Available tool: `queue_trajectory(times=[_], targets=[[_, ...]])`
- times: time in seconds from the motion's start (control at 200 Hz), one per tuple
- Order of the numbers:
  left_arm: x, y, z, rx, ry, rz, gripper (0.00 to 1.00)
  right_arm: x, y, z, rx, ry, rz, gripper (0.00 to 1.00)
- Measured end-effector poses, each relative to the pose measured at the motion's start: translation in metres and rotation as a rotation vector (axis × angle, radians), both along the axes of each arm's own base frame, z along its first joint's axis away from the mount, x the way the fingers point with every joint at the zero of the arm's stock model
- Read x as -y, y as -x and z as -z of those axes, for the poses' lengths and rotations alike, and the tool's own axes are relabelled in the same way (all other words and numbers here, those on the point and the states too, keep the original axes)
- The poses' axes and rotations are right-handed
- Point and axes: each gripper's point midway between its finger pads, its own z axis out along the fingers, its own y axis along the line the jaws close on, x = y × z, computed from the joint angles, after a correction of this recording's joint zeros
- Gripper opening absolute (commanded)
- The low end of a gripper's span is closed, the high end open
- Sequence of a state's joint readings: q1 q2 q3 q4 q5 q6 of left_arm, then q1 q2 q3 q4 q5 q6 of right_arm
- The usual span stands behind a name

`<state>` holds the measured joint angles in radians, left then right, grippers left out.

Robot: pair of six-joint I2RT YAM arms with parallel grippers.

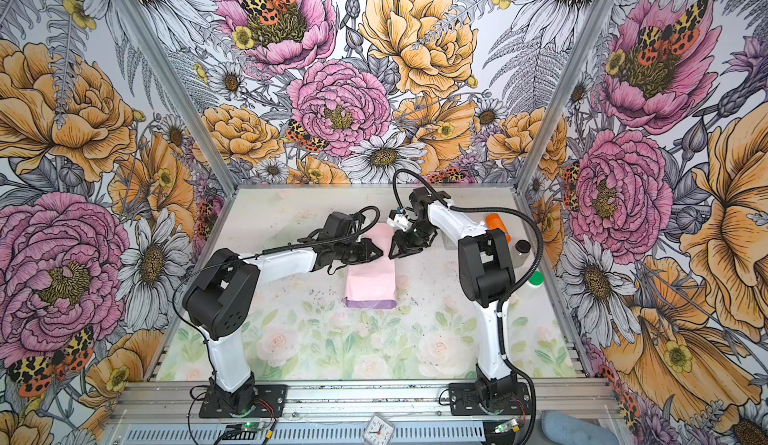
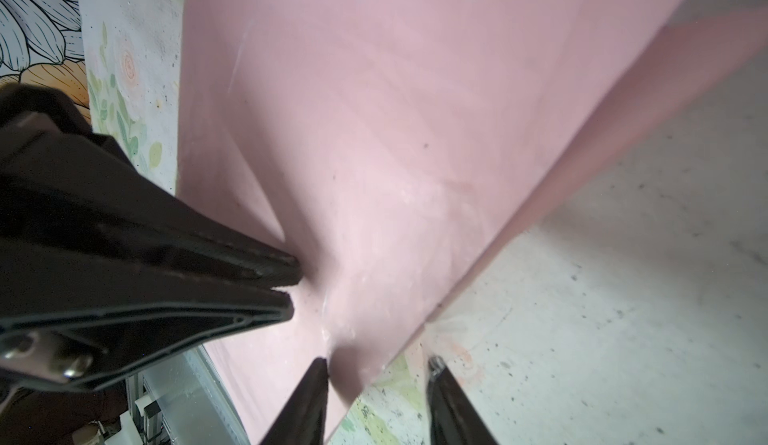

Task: Wrap the gift box in paper

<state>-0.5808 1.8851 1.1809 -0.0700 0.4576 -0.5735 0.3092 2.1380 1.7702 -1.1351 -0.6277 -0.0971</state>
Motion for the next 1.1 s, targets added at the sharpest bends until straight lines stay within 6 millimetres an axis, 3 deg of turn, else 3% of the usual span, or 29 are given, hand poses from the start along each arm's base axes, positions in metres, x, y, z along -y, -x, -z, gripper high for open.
queue_trajectory(times=[0.17,0.49,0.845,1.101], targets=[[0.000,0.000,0.000,0.000,0.000,0.000,0.16,0.005,0.007,-0.008,0.017,0.013,0.002,0.37],[0.000,0.000,0.000,0.000,0.000,0.000,0.15,0.013,0.018,-0.060,0.130,-0.019,0.014,0.28],[0.000,0.000,0.000,0.000,0.000,0.000,0.15,0.010,0.025,-0.060,0.108,-0.044,0.009,0.02],[0.000,0.000,0.000,0.000,0.000,0.000,0.15,0.004,0.021,-0.068,0.117,-0.082,0.001,0.00]])
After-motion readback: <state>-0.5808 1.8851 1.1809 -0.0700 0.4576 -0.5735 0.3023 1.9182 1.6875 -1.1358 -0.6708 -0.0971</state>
